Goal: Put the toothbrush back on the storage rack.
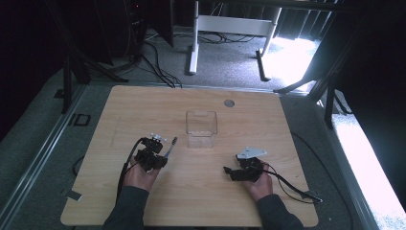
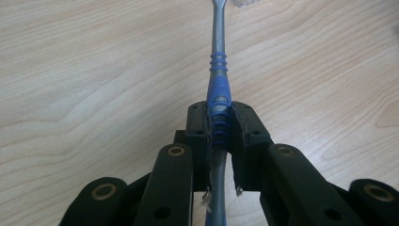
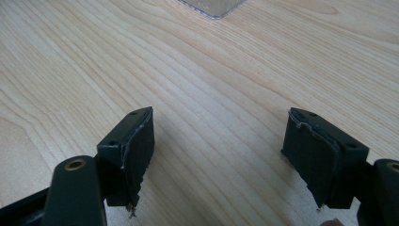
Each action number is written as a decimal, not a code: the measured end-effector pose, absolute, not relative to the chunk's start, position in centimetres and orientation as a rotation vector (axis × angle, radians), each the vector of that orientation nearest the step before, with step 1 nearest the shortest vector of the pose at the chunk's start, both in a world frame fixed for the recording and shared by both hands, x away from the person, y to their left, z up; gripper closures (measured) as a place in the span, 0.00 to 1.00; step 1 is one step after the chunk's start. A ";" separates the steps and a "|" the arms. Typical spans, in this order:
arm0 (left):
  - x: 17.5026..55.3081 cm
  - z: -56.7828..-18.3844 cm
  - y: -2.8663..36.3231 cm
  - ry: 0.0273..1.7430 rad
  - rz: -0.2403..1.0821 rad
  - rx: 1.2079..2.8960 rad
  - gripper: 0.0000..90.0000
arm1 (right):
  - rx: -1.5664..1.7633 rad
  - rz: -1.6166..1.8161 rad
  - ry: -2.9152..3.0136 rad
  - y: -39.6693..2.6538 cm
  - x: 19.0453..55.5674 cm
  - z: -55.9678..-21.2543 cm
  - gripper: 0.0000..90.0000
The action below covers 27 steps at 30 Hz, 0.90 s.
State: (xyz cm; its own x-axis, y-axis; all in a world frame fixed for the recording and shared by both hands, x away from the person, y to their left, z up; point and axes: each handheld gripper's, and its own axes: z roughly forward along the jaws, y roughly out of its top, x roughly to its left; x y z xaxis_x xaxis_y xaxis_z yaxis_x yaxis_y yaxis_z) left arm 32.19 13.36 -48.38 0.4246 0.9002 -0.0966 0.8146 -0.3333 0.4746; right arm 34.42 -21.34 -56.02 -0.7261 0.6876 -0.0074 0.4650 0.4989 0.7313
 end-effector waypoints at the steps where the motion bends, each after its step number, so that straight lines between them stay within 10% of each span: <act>1: 32.2 -48.3 13.4 1.449 0.256 2.225 0.87 | 0.970 1.061 2.449 -21.3 34.4 -56.0 0.28; 27: 32.1 -46.5 13.8 1.307 0.386 2.121 0.87 | 0.971 1.062 2.449 -21.3 34.4 -56.0 0.28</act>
State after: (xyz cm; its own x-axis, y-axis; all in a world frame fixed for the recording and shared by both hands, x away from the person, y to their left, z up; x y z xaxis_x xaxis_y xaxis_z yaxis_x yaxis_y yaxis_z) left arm 32.06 13.82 -46.46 0.4700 0.8801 -0.0679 0.7023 -0.3263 0.6327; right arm 34.43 -21.34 -56.02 -0.7263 0.6874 -0.0062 0.4654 0.4983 0.7315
